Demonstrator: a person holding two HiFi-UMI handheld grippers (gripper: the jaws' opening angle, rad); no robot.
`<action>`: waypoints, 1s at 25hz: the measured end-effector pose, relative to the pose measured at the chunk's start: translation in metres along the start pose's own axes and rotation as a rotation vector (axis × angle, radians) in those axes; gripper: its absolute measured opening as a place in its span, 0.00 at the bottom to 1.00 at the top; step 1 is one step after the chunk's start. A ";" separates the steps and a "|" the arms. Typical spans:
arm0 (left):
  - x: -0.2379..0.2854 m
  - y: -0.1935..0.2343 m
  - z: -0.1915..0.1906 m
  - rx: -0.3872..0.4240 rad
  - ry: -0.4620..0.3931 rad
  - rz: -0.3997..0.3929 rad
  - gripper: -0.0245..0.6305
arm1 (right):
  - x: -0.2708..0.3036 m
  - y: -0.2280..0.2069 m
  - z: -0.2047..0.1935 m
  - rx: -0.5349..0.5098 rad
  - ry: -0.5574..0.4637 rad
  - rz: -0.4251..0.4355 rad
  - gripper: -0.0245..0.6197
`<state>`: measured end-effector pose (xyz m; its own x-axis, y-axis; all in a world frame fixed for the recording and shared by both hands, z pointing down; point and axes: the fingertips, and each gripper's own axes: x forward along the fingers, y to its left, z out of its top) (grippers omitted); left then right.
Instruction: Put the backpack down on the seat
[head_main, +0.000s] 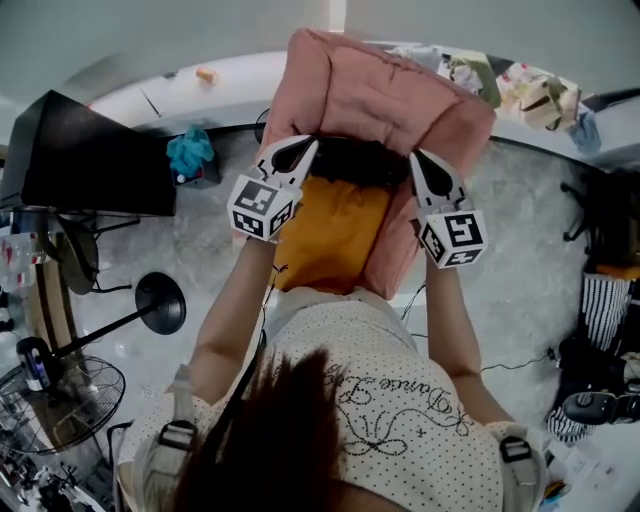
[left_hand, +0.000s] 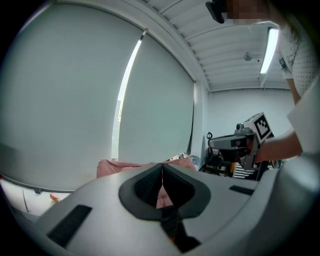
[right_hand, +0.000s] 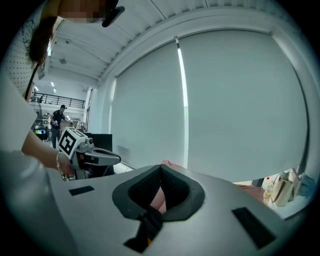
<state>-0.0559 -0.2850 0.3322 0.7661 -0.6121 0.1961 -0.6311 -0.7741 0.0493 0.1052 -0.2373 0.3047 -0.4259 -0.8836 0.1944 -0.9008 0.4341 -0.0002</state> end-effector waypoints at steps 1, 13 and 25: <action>-0.001 0.000 0.005 0.003 -0.011 0.003 0.04 | -0.003 -0.001 0.003 0.005 -0.005 -0.001 0.05; -0.012 -0.021 0.035 0.057 -0.067 -0.018 0.04 | -0.030 -0.008 0.031 0.004 -0.050 -0.074 0.05; -0.019 -0.026 0.031 0.067 -0.060 -0.016 0.04 | -0.030 0.008 0.040 -0.014 -0.071 -0.076 0.05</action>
<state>-0.0502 -0.2586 0.2967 0.7833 -0.6064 0.1366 -0.6106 -0.7918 -0.0136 0.1076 -0.2141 0.2596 -0.3616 -0.9241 0.1237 -0.9298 0.3673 0.0254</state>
